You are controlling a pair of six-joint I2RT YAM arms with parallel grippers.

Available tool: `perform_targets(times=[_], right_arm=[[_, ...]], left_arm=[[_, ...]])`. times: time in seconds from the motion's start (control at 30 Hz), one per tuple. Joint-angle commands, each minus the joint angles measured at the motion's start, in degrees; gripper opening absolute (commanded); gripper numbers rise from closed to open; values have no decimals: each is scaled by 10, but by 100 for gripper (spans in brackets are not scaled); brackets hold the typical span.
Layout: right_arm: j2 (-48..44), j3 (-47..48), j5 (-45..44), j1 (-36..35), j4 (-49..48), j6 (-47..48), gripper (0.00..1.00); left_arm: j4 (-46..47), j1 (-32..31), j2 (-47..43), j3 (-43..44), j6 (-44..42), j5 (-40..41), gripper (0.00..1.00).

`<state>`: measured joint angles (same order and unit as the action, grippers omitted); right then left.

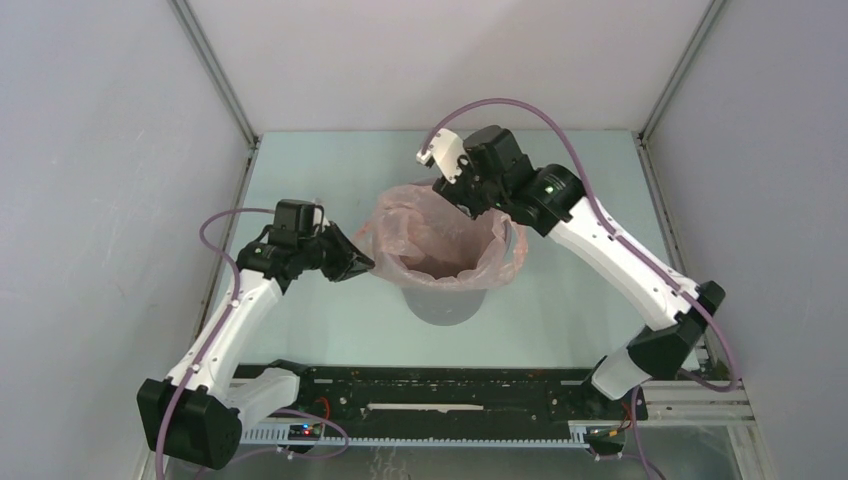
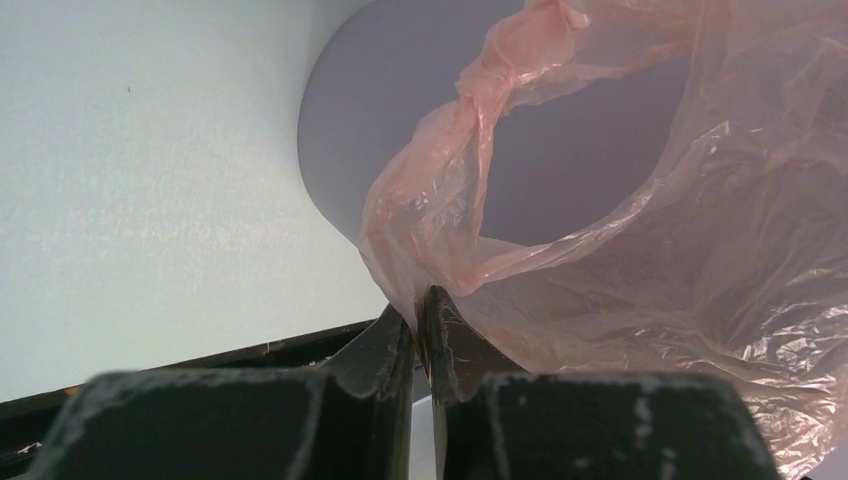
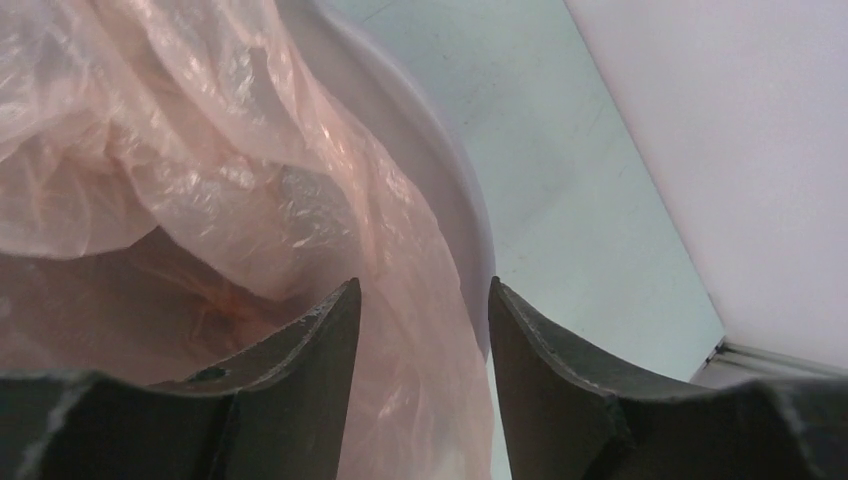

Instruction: Put the trash bags into the trash bin

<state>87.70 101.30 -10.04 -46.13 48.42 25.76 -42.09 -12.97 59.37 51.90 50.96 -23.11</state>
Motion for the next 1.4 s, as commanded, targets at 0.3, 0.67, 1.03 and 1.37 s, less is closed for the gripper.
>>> perform_targets(times=[0.3, 0.67, 1.03, 1.37], right_arm=[[72, 79, 7, 52, -60, -45, 13], [88, 78, 168, 137, -73, -133, 0], [150, 108, 210, 199, -9, -272, 4], [126, 290, 183, 246, 224, -384, 64]], left_arm=[[3, -7, 3, 39, -17, 3, 14], [3, -10, 3, 36, -13, 7, 14], [15, -24, 4, 32, -3, 10, 14], [27, -25, 0, 27, -2, 11, 14]])
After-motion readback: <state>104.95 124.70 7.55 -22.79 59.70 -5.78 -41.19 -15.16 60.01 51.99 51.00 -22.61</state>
